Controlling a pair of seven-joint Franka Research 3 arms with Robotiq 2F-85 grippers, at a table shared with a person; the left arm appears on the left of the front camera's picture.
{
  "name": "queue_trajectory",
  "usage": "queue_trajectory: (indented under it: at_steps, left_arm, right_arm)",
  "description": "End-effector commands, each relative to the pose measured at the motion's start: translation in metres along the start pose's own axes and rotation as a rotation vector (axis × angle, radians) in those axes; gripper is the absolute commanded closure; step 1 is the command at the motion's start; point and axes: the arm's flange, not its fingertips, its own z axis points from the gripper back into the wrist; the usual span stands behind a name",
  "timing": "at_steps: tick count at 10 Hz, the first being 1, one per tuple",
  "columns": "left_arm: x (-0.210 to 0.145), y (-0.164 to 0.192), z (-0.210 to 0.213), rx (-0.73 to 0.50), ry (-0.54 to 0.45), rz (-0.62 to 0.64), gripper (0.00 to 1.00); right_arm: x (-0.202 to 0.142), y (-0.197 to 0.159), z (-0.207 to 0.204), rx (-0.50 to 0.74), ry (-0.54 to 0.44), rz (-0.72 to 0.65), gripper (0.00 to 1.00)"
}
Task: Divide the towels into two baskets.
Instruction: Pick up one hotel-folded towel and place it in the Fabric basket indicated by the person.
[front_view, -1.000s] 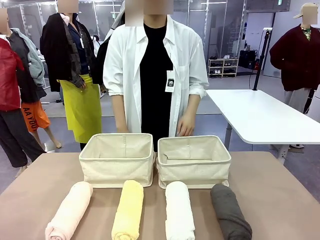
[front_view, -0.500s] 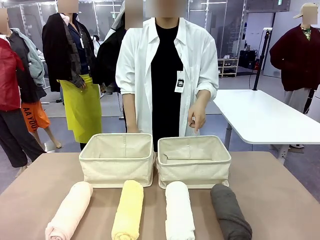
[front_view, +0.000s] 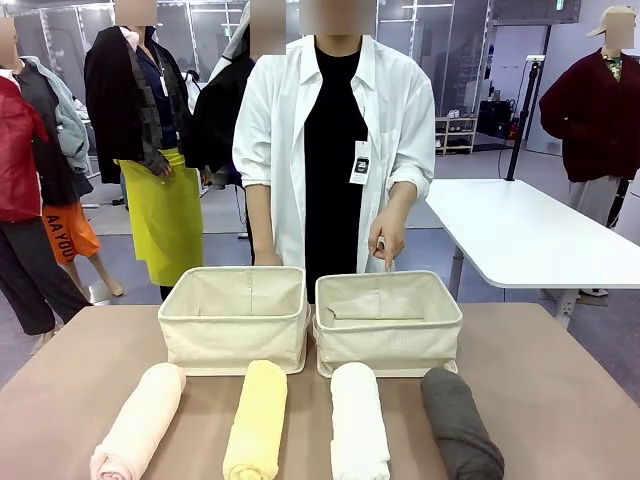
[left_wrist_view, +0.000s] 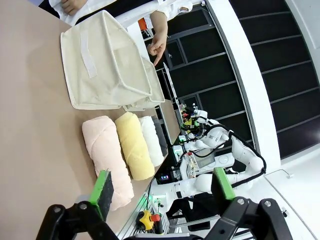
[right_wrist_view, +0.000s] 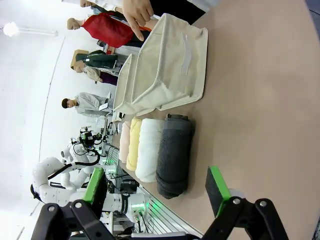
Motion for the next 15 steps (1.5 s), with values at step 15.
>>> queue_trajectory:
  at_steps: [15]
  left_arm:
    - [0.0, -0.001, 0.002, -0.001, -0.001, -0.002, 0.0]
  right_arm:
    - [-0.03, 0.109, -0.267, -0.701, 0.436, 0.186, 0.0]
